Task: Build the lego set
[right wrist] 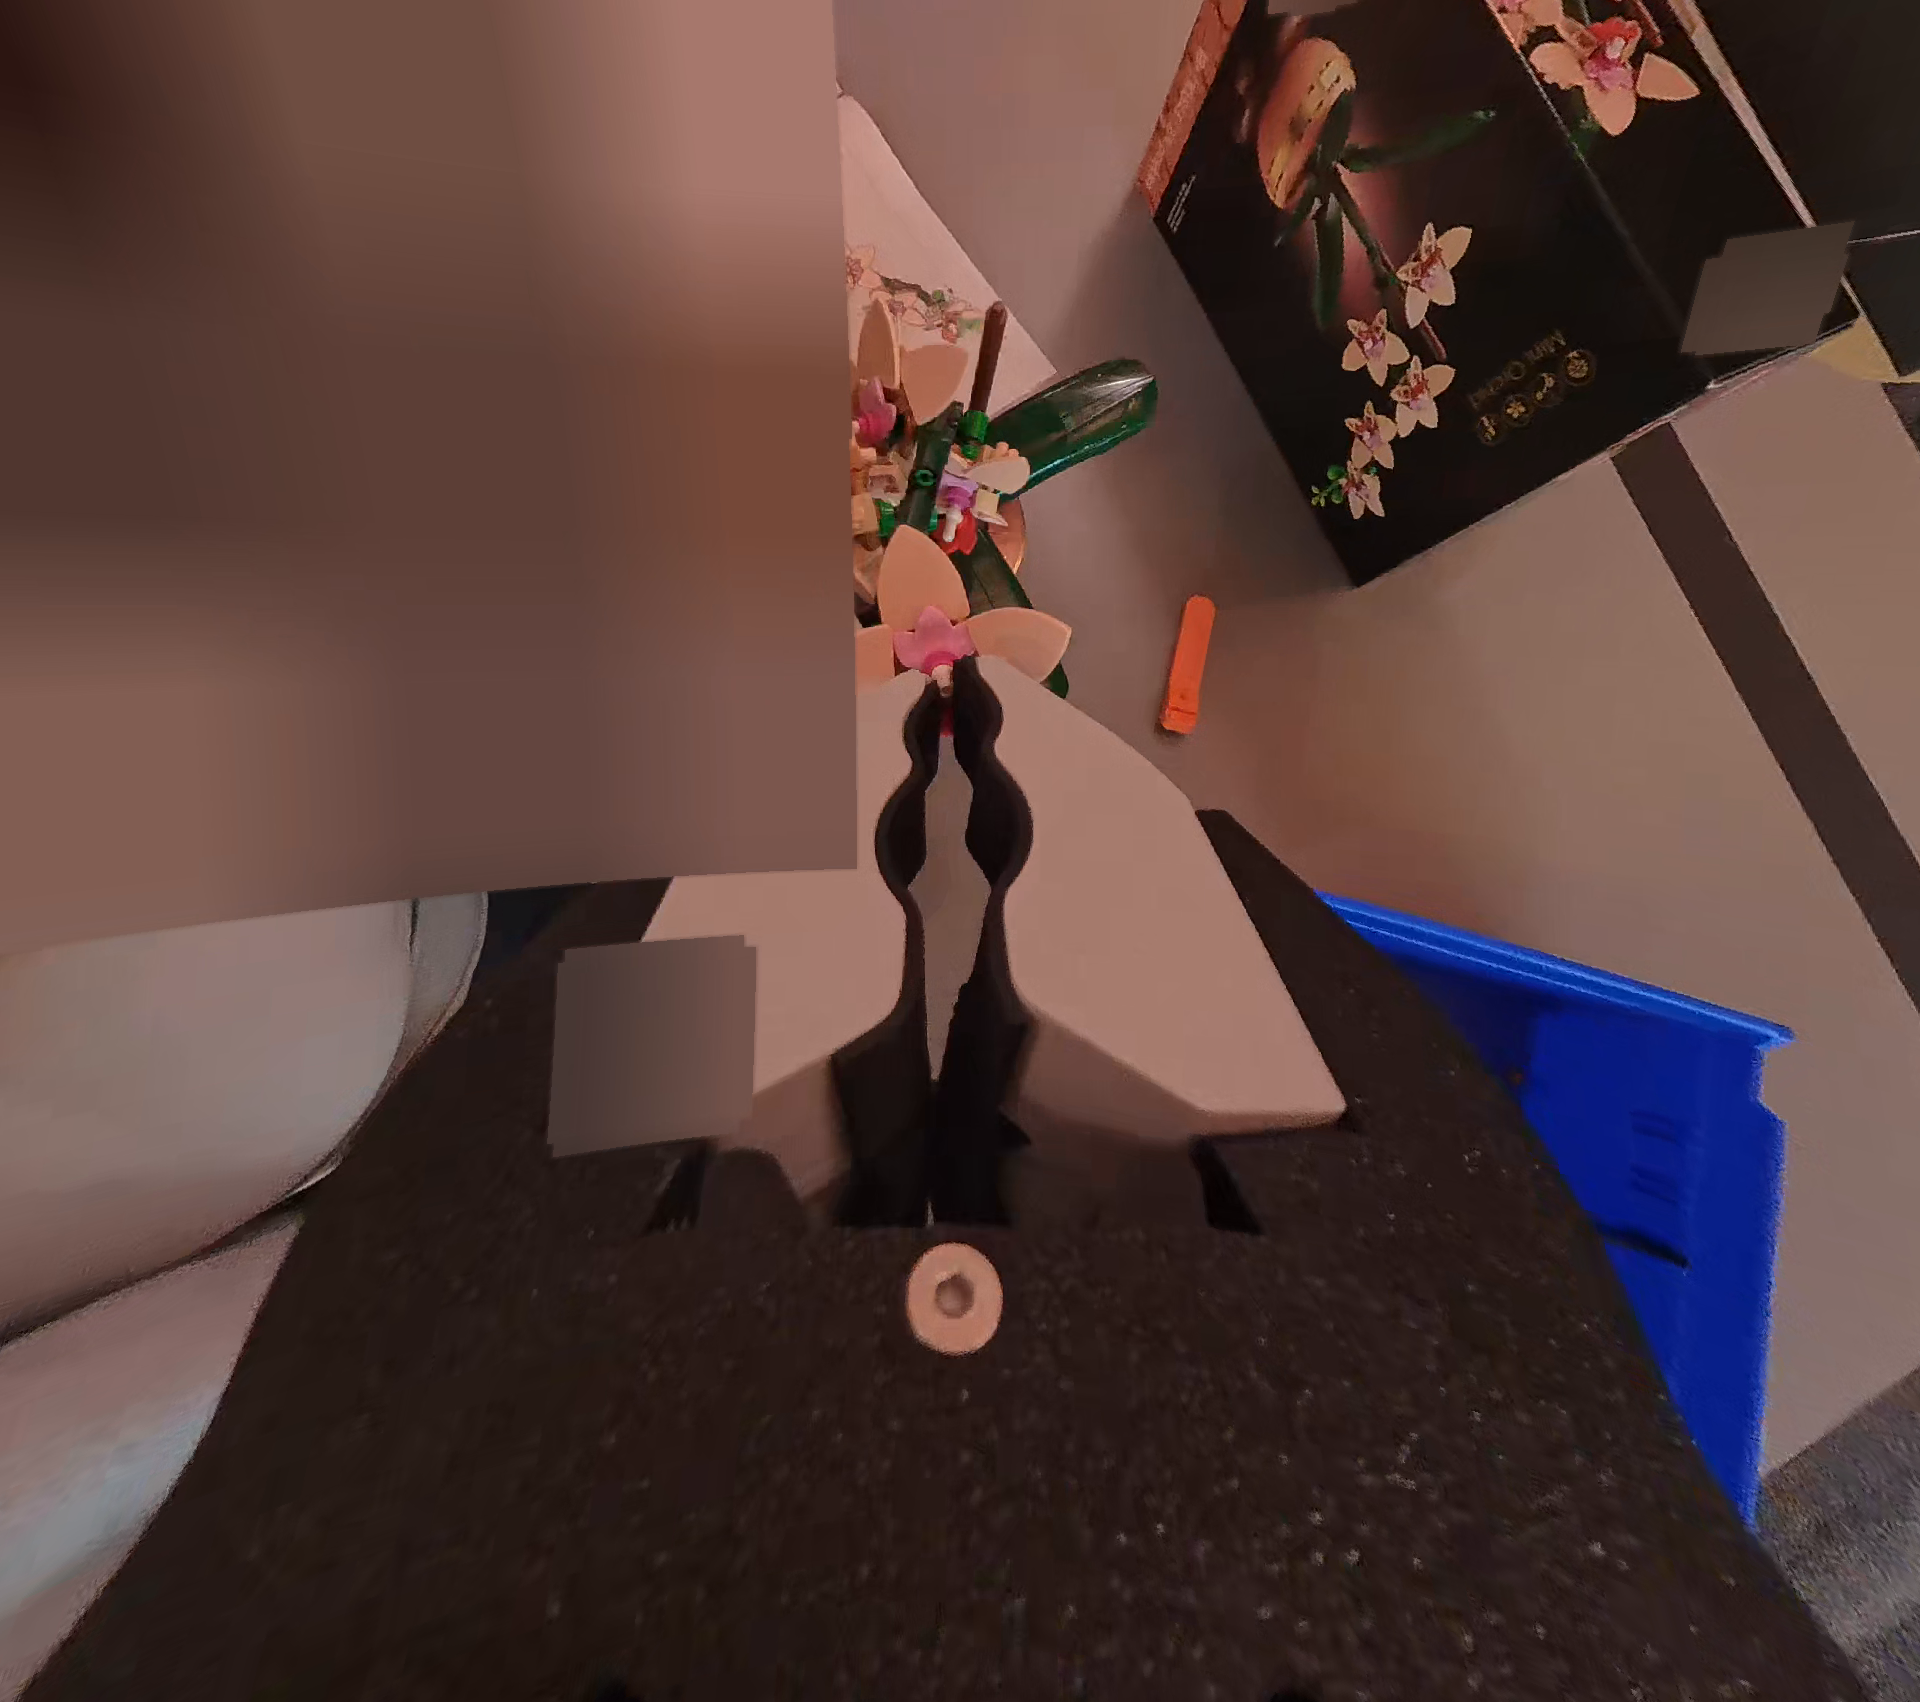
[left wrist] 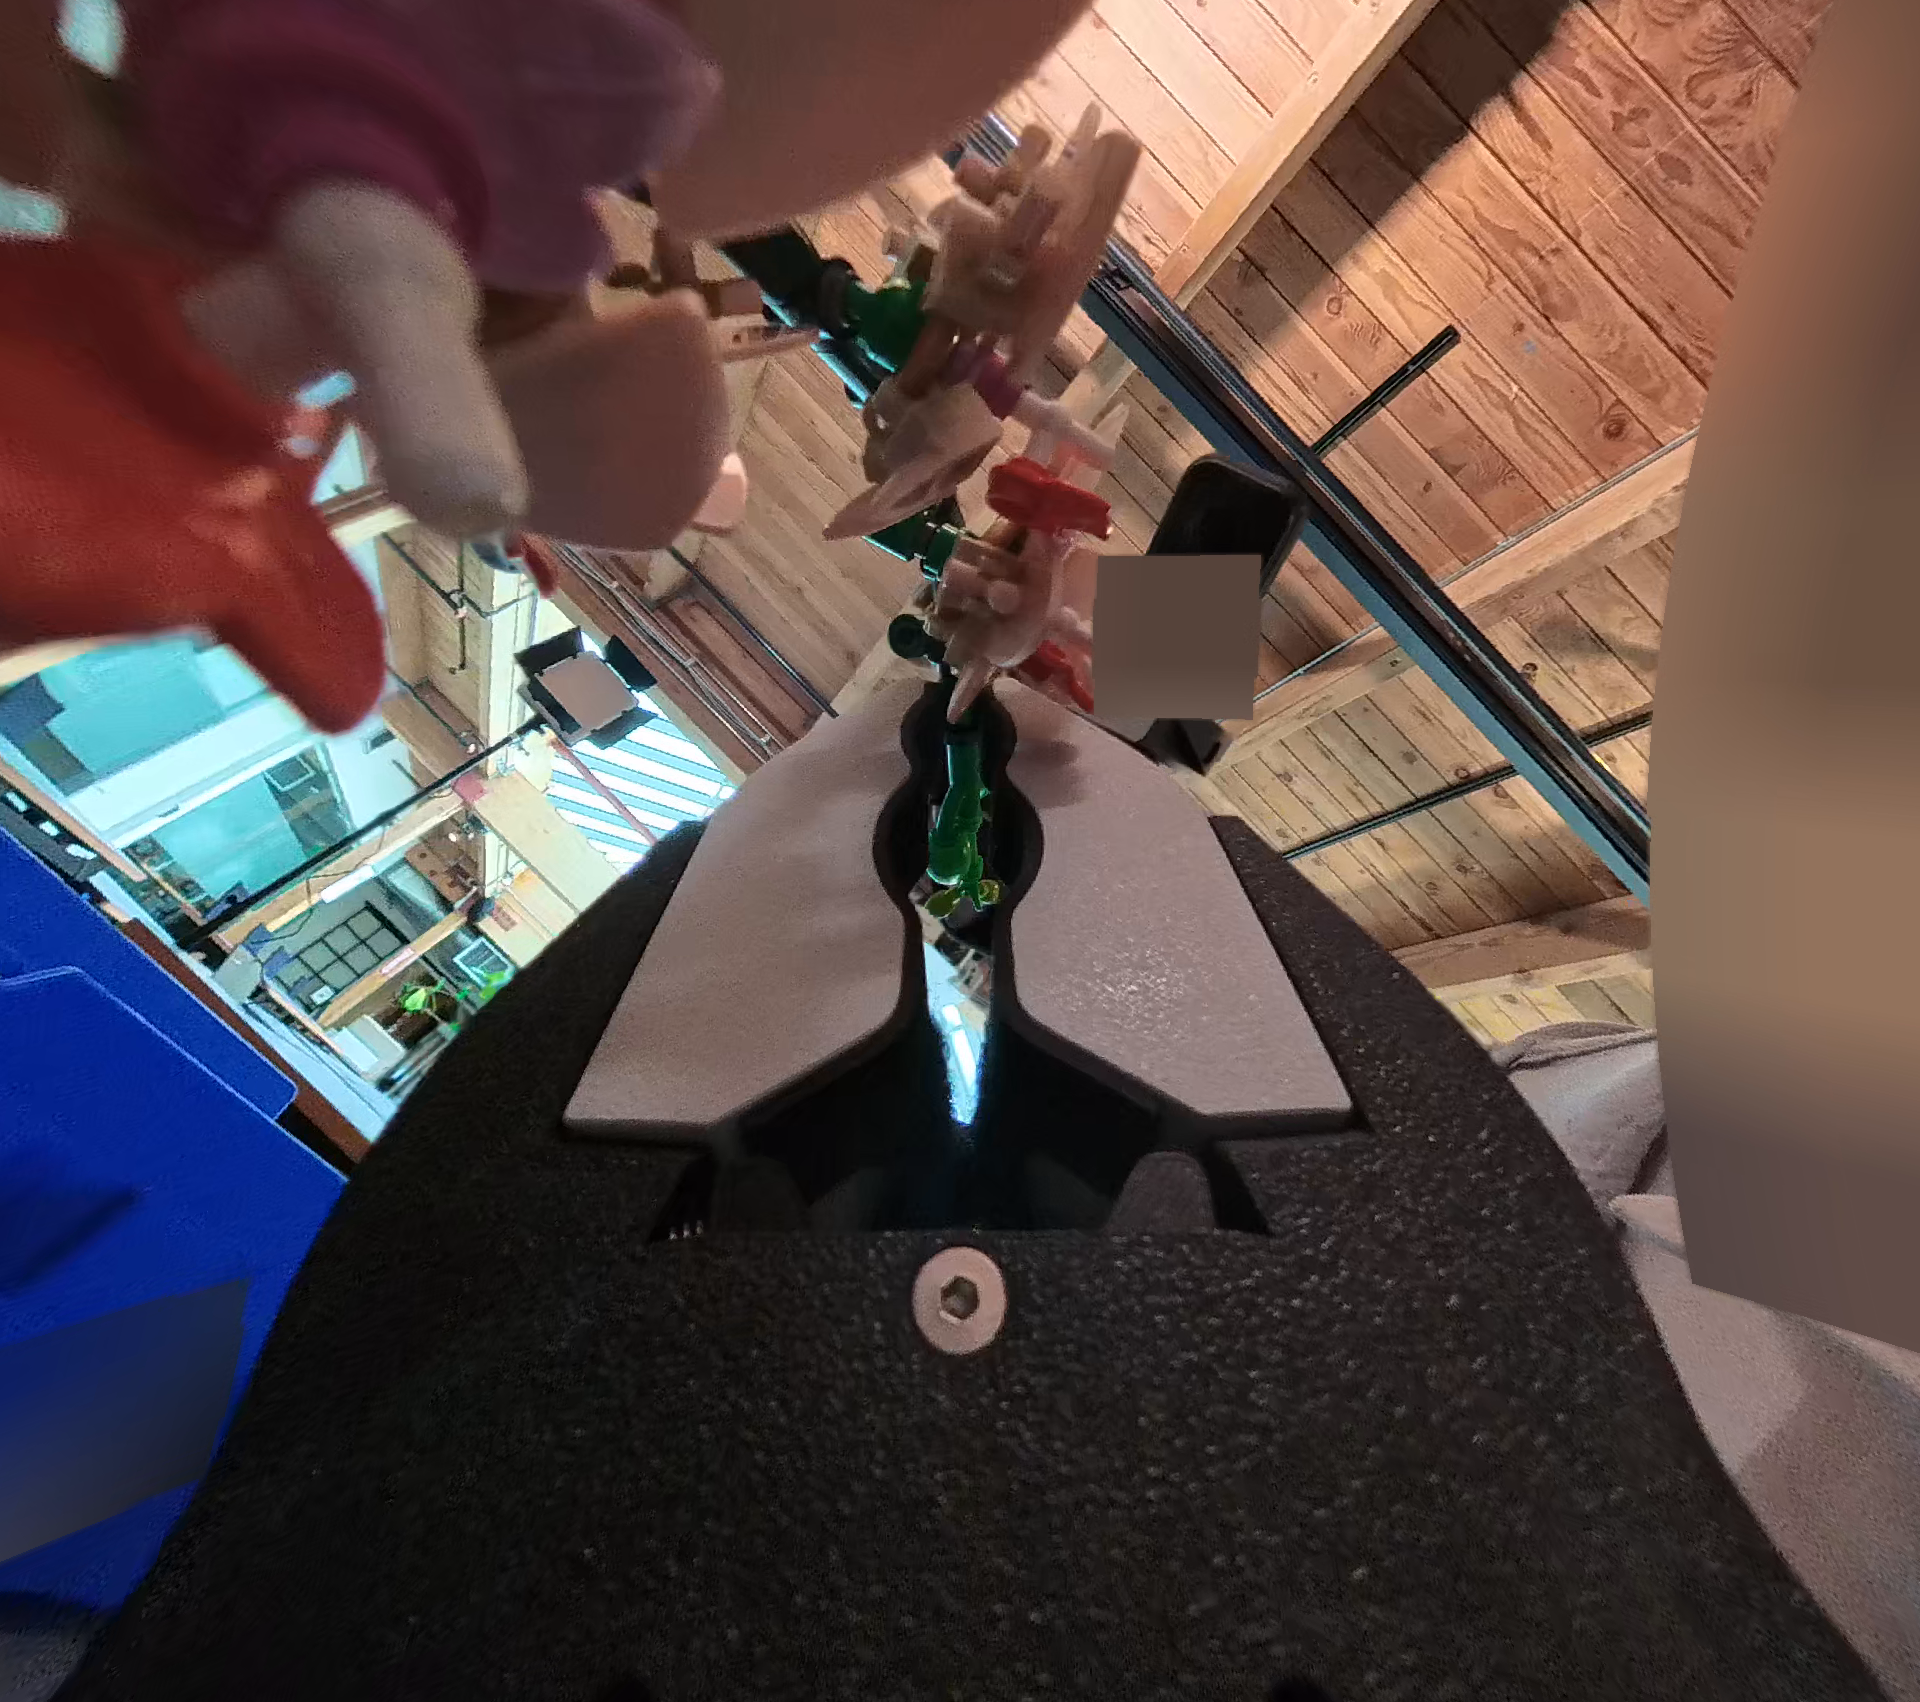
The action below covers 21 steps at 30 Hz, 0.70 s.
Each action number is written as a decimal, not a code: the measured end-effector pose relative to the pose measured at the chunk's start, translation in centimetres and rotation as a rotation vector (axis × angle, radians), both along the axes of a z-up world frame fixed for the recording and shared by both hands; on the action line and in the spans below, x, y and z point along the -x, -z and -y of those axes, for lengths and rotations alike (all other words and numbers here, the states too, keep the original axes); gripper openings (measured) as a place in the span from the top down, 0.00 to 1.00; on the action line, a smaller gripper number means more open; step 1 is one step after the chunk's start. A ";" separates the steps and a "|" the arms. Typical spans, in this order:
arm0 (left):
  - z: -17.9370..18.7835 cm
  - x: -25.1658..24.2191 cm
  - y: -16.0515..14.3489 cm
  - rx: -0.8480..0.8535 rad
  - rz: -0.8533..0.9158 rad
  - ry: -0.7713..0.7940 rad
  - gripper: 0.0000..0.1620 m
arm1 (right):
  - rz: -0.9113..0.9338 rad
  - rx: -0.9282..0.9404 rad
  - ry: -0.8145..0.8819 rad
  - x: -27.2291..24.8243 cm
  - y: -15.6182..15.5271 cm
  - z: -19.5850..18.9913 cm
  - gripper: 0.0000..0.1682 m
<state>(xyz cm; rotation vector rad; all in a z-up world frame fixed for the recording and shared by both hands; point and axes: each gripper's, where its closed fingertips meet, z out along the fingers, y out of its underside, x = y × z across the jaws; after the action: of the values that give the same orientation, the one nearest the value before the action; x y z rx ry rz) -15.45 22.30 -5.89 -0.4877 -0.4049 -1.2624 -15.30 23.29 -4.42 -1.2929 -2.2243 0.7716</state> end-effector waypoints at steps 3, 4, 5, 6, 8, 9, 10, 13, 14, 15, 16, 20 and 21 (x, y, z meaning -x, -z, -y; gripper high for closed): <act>0.1 0.0 -0.1 -0.010 0.006 0.014 0.97 | 0.020 -0.049 0.012 0.2 0.1 0.2 0.98; 0.2 0.0 -0.2 -0.012 0.007 0.017 0.97 | 0.026 -0.060 0.016 0.2 0.2 0.2 0.98; 0.2 0.1 -0.1 -0.011 0.007 0.020 0.97 | 0.038 -0.054 0.008 0.2 0.3 0.5 0.98; 0.3 0.1 -0.1 -0.012 0.005 0.025 0.97 | 0.038 -0.049 0.011 0.3 0.3 0.6 0.98; 0.4 0.0 -0.1 -0.011 0.006 0.033 0.97 | 0.044 -0.061 0.011 0.3 0.3 0.7 0.98; 0.4 0.0 -0.2 -0.010 0.004 0.036 0.97 | 0.042 -0.068 0.013 0.4 0.2 0.8 0.98; 0.4 0.0 -0.2 -0.009 0.001 0.035 0.97 | 0.044 -0.067 0.011 0.5 0.2 0.9 0.98; 0.4 -0.1 -0.1 -0.011 0.001 0.038 0.97 | 0.073 -0.087 0.010 0.5 0.5 0.9 0.98; 0.4 -0.1 -0.1 -0.009 -0.002 0.037 0.97 | 0.077 -0.089 0.006 0.5 0.5 1.0 0.98; 0.4 -0.1 -0.1 -0.005 -0.005 0.037 0.97 | 0.083 -0.094 0.005 0.6 0.5 1.0 0.98; 0.4 -0.1 -0.1 0.000 -0.009 0.039 0.97 | 0.091 -0.100 0.007 0.6 0.5 1.0 0.98; 0.2 -0.3 0.0 0.015 -0.018 0.058 0.97 | 0.119 -0.119 0.015 0.6 0.6 0.9 0.98; 0.2 -0.3 0.0 0.015 -0.019 0.062 0.97 | 0.123 -0.118 0.018 0.6 0.6 0.9 0.98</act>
<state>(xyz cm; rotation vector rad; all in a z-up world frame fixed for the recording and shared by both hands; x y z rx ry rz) -15.17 22.10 -5.90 -0.5284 -0.3862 -1.3139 -15.87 22.39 -5.06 -1.3329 -2.3135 0.5587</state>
